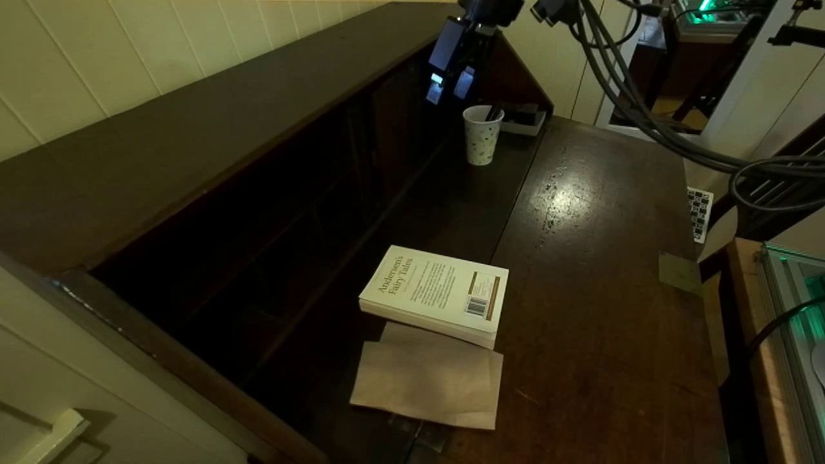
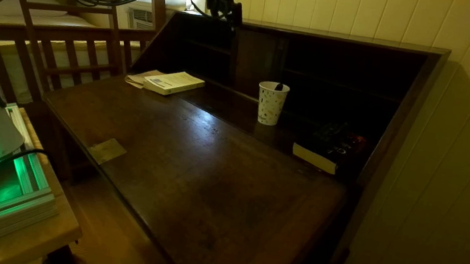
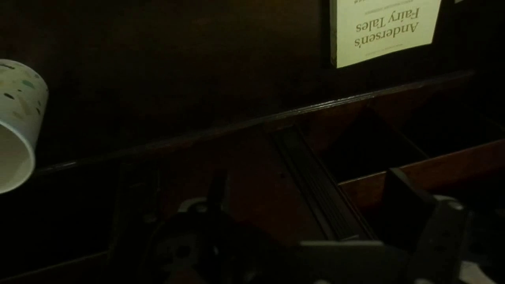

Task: Close the cabinet door

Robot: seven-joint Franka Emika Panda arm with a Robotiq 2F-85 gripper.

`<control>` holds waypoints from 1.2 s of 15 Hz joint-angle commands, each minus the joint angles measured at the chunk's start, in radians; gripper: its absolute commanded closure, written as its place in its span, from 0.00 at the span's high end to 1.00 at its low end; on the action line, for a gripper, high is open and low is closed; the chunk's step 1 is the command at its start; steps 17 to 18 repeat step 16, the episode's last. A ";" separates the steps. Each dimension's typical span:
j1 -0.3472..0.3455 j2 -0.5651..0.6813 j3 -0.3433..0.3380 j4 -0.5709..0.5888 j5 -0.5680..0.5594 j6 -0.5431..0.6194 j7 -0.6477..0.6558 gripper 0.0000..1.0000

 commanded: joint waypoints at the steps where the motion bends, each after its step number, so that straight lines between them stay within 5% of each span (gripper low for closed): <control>1: 0.011 -0.080 -0.034 -0.041 -0.092 -0.064 0.044 1.00; 18: 0.018 -0.142 -0.099 -0.072 -0.154 -0.099 0.014 1.00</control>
